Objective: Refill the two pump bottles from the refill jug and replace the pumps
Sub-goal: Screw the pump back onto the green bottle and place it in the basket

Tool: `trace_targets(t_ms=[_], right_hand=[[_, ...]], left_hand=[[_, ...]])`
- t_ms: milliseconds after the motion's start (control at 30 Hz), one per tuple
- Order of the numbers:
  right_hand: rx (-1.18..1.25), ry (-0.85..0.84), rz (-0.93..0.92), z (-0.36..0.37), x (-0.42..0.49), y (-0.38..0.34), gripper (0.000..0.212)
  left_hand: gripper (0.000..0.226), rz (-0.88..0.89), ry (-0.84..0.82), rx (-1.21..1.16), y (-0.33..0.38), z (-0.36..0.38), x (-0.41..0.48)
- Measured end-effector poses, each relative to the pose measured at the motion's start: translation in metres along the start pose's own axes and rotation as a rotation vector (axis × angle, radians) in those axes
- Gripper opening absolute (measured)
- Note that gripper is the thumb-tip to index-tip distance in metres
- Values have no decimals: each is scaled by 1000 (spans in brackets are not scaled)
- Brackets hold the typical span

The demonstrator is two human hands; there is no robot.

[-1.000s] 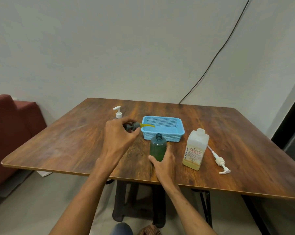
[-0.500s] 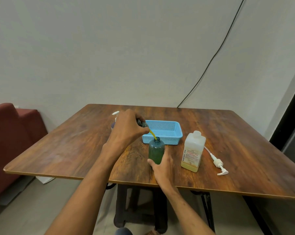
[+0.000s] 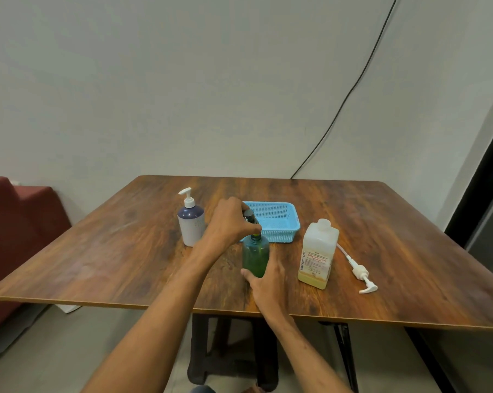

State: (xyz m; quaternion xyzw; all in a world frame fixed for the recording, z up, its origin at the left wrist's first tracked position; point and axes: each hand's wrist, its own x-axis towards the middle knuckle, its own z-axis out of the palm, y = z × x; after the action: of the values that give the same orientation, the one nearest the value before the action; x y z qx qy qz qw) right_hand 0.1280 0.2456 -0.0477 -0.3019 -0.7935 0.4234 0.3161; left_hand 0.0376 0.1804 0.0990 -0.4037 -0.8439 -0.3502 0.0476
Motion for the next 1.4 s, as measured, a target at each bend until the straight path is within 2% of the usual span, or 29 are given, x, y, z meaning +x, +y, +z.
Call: trace_targets(t_ms=[367,633,733,833,967,1267,1400], right_hand=[[43,8,-26,-1,0,4,81],[22,22,-27,0,0,2,87],[27,32,-35,-1,-1,1,87],[9,21,-35,-3,-1,-1,88],[11,10,-28,-3,-2,-1,87],[8,9,-14,0,0,1,83],[15,2,-10,1,0,2,84]], left_hand=[[32,-60,87,-253,-20,32,-12],[32,-97,177,-335,-29,45,-17],[37,-100,141,-363,-32,47,-18],[29,-82,62,-373,-34,45,-17],[29,-72,11,-364,-36,44,-16],[43,-76,110,-530,-33,54,-29],[37,-95,138,-590,-29,58,-28]])
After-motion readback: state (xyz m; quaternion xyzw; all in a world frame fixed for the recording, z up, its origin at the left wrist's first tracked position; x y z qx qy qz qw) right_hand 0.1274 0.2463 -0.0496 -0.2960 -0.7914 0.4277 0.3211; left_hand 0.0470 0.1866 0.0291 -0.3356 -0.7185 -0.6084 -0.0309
